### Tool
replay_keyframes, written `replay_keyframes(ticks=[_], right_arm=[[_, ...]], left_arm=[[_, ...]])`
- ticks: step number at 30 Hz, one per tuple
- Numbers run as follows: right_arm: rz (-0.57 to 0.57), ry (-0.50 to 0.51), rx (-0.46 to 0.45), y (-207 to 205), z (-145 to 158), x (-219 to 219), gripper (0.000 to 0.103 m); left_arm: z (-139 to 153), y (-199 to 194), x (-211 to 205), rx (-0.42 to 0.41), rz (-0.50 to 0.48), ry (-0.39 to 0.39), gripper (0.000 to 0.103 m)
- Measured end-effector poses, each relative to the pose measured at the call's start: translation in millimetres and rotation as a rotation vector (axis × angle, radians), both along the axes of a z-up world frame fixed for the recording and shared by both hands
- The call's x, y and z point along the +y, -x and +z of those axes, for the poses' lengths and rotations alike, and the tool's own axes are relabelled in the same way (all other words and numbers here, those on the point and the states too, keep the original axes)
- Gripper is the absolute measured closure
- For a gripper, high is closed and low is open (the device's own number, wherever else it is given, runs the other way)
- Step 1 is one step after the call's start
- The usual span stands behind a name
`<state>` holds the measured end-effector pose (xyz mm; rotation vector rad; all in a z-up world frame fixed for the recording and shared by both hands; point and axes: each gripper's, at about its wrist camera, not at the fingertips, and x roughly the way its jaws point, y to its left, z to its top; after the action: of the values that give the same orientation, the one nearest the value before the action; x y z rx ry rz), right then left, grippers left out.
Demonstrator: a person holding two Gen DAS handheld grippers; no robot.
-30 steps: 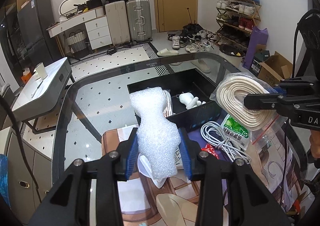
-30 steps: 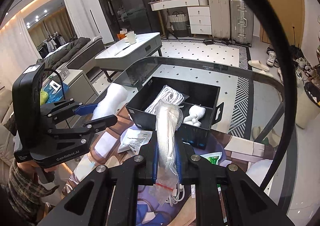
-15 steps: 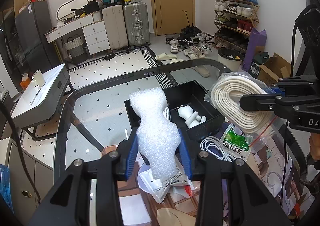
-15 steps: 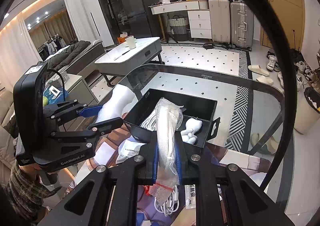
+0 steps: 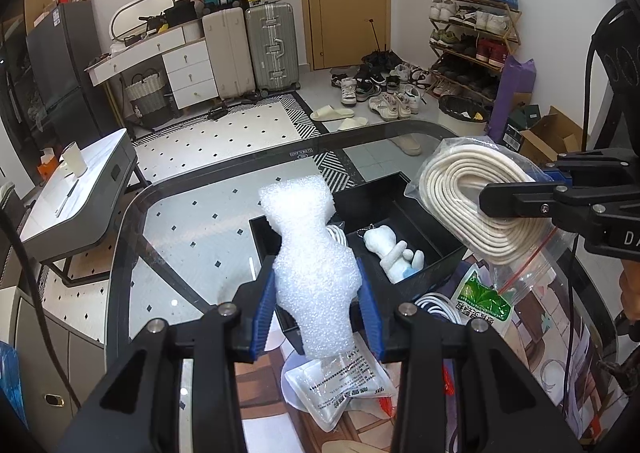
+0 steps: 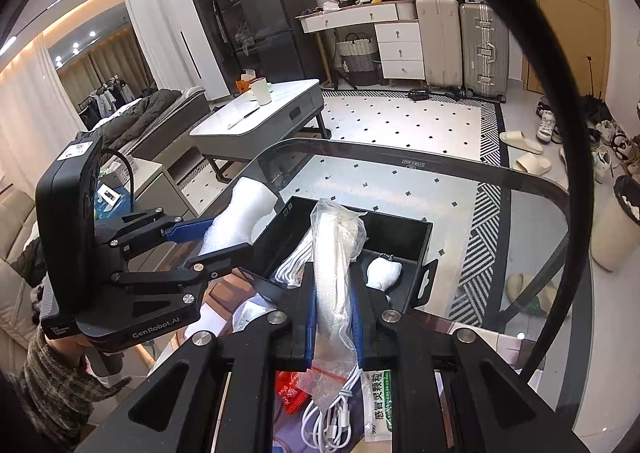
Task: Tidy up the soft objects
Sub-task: 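Lower the white foam with the left tool while the right tool lowers the clear bag into the box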
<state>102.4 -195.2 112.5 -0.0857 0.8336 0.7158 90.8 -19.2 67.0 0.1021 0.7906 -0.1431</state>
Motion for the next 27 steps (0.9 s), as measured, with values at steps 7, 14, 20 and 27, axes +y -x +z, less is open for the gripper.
replay_keyframes(ticks=[7, 14, 20, 27], right_arm=[[0.000, 0.005, 0.001, -11, 1, 5, 0.089], [-0.001, 0.004, 0.002, -12, 1, 7, 0.089], [-0.002, -0.001, 0.011, -18, 0, 12, 0.089], [-0.008, -0.006, 0.029, -33, -5, 15, 0.089]], left_arm=[[0, -5, 3, 0.001, 0.001, 0.000, 0.066], [0, -19, 8, 0.005, 0.002, 0.002, 0.066], [-1, -29, 9, 0.012, -0.006, 0.009, 0.066], [-7, -46, 6, 0.022, -0.014, 0.012, 0.066]])
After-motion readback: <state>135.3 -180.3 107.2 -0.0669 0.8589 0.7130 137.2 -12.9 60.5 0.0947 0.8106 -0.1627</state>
